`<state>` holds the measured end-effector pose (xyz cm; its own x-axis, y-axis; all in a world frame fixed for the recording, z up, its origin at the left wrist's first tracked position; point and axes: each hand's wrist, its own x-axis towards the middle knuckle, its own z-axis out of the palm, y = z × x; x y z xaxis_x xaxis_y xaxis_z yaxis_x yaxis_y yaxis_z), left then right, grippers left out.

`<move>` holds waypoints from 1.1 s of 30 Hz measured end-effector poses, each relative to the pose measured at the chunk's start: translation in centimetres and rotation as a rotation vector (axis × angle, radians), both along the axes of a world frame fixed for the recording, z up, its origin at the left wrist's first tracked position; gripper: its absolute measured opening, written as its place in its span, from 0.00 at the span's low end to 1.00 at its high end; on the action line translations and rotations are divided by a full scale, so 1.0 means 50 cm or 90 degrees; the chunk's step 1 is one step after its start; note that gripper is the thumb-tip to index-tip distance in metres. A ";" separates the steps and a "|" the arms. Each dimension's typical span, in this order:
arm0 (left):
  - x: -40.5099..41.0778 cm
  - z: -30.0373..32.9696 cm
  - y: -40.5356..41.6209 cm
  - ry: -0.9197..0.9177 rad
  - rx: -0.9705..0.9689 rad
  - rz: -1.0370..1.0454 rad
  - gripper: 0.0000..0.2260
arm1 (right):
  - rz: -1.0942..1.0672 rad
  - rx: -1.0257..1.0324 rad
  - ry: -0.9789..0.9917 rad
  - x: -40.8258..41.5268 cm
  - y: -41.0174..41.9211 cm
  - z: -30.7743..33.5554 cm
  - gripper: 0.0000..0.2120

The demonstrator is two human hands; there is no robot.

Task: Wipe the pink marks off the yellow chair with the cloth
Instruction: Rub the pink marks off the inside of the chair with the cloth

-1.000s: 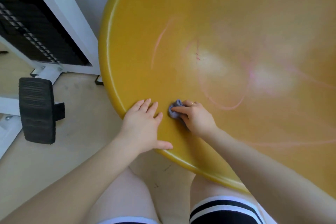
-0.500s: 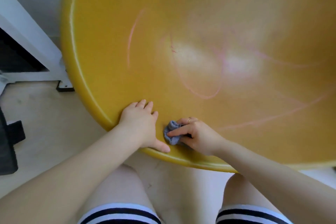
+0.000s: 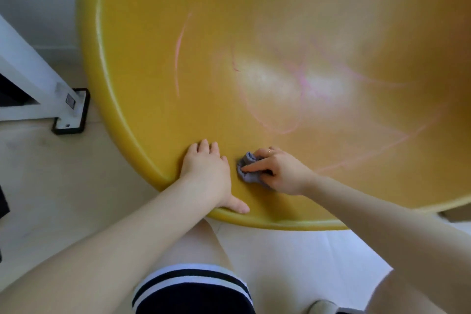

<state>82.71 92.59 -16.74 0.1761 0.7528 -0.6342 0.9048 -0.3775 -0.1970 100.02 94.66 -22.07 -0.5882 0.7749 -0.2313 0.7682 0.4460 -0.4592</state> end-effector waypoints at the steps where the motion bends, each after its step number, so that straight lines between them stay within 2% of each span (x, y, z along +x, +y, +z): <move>1: 0.006 0.002 0.002 0.003 -0.003 -0.001 0.52 | 0.025 -0.030 0.003 0.013 -0.020 0.014 0.16; 3: 0.014 0.006 0.008 0.015 -0.014 -0.011 0.52 | 0.046 -0.053 0.000 0.035 -0.046 0.018 0.14; 6: 0.022 0.007 0.020 0.032 -0.039 -0.025 0.53 | 0.026 0.030 0.005 0.027 -0.028 -0.016 0.12; 10: 0.031 -0.004 0.038 0.041 -0.063 -0.023 0.56 | -0.120 0.217 0.005 -0.019 0.081 -0.071 0.13; 14: 0.033 -0.015 0.048 0.038 -0.076 -0.003 0.58 | -0.232 0.207 -0.045 -0.043 0.151 -0.083 0.16; 16: 0.036 -0.016 0.048 0.028 -0.082 0.016 0.58 | -0.205 0.220 -0.018 -0.042 0.118 -0.075 0.16; 19: 0.043 -0.020 0.054 0.017 -0.090 0.043 0.57 | -0.062 0.214 0.069 -0.008 0.024 -0.061 0.18; 21: 0.045 -0.023 0.058 0.013 -0.093 0.049 0.56 | 0.013 0.198 0.059 0.014 -0.007 -0.058 0.19; 23: 0.042 -0.029 0.062 0.004 -0.089 0.055 0.56 | 0.030 0.205 0.070 0.017 0.012 -0.059 0.18; 28: 0.053 -0.033 0.062 -0.003 -0.043 0.062 0.46 | -0.082 0.304 0.026 -0.017 0.158 -0.082 0.15; 31: 0.064 -0.027 0.075 -0.013 0.009 0.050 0.36 | -0.181 0.257 -0.055 -0.038 0.228 -0.076 0.19; 33: 0.066 -0.023 0.082 -0.029 0.047 0.052 0.34 | -0.176 0.229 -0.055 -0.038 0.216 -0.077 0.20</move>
<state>86.00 96.69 -17.90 0.1403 0.8098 -0.5696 0.9406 -0.2886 -0.1786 98.11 105.46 -25.92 -0.3388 0.9399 0.0415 0.9094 0.3385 -0.2415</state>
